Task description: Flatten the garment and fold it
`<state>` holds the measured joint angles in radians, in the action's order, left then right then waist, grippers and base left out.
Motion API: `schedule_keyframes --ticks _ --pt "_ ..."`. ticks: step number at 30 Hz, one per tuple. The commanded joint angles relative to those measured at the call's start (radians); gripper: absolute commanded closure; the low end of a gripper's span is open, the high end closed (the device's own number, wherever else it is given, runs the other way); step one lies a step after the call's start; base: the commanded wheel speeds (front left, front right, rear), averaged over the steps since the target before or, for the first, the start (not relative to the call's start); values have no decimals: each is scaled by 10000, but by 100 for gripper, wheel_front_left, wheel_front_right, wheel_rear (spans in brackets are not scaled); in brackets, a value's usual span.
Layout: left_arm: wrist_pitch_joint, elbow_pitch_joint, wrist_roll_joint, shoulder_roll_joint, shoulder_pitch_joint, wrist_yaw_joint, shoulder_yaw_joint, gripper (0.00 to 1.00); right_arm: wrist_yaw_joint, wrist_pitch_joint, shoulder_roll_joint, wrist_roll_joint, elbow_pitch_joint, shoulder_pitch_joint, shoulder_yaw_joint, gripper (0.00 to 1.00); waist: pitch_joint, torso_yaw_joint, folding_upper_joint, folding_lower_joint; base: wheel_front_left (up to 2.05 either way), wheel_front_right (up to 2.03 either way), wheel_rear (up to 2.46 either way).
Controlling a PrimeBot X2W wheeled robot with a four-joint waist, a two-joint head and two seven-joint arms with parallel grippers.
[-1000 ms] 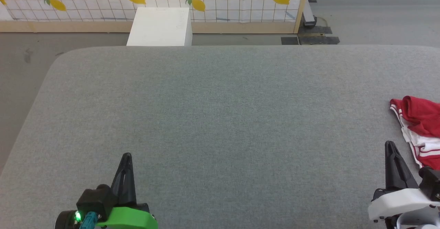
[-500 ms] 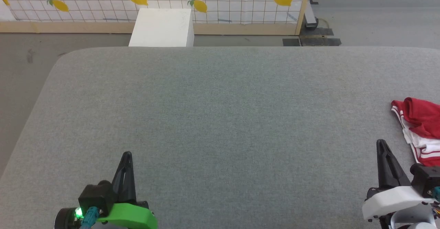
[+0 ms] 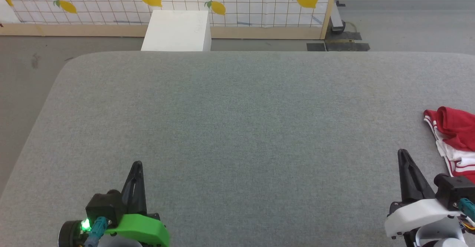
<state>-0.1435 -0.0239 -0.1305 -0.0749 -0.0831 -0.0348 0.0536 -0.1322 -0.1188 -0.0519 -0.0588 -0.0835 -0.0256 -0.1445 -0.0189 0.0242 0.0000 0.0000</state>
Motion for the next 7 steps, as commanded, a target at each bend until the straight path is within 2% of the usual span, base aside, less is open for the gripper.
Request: schedule_keyframes --ticks 1,7 --pt "50 21 208 31 199 64 -40 100 6 70 8 106 77 116 73 100 4 -5 0 0 0 0 0" --pt "171 40 303 50 254 89 -84 100 7 167 8 148 143 129 193 100 20 -26 0 0 0 0 0"
